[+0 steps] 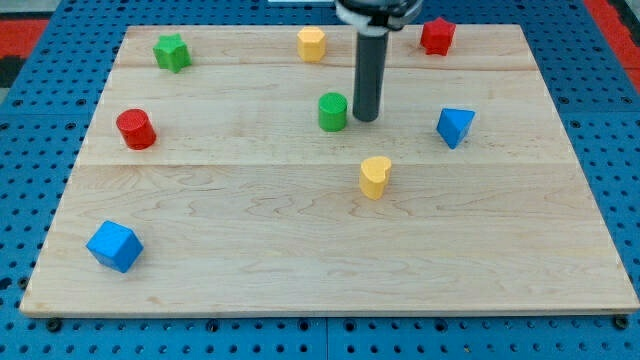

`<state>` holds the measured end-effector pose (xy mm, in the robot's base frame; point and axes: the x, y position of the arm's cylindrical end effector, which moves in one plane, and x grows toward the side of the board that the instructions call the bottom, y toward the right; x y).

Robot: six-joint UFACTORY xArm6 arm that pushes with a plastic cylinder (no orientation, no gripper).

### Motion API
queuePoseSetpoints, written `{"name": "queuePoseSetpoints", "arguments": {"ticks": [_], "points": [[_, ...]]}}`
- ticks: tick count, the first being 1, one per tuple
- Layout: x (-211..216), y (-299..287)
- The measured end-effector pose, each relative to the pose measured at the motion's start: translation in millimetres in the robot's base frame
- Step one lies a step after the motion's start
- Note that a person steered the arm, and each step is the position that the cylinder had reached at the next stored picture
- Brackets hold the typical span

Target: Push the green circle to the bottom center

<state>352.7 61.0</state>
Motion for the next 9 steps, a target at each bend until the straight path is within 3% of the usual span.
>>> {"name": "queuePoseSetpoints", "arguments": {"ticks": [1, 2, 4, 5, 6, 7, 8, 9], "points": [[-10, -14], [50, -81], [3, -89], [27, -140], [99, -126], [82, -138], [99, -172], [149, -133]]}}
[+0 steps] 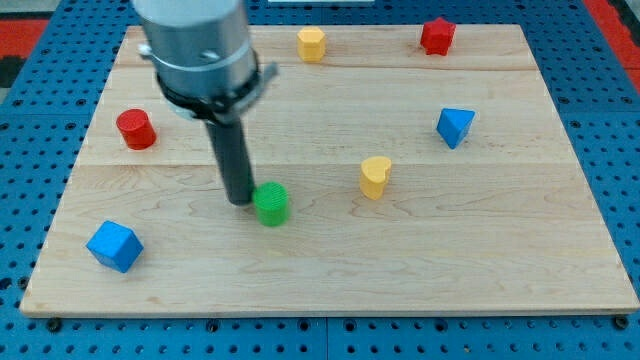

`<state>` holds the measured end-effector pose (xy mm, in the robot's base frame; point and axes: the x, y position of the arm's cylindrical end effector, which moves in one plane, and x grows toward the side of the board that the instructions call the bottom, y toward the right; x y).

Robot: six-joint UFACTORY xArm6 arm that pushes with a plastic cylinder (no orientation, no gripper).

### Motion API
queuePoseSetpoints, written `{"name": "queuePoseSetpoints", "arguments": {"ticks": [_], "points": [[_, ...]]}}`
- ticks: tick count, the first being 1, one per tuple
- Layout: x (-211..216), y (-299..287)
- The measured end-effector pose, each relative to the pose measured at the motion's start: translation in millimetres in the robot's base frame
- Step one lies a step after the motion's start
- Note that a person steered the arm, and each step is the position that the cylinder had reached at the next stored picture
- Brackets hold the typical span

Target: Push the green circle to the bottom center

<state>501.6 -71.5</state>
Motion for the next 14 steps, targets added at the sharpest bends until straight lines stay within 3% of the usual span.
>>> {"name": "queuePoseSetpoints", "arguments": {"ticks": [1, 2, 3, 4, 5, 6, 7, 8, 10, 11, 13, 14], "points": [[26, 22], [-10, 43], [-9, 87], [30, 52], [17, 62], [17, 2], [54, -44], [89, -9], [49, -1], [43, -66], [24, 0], [41, 32]]}}
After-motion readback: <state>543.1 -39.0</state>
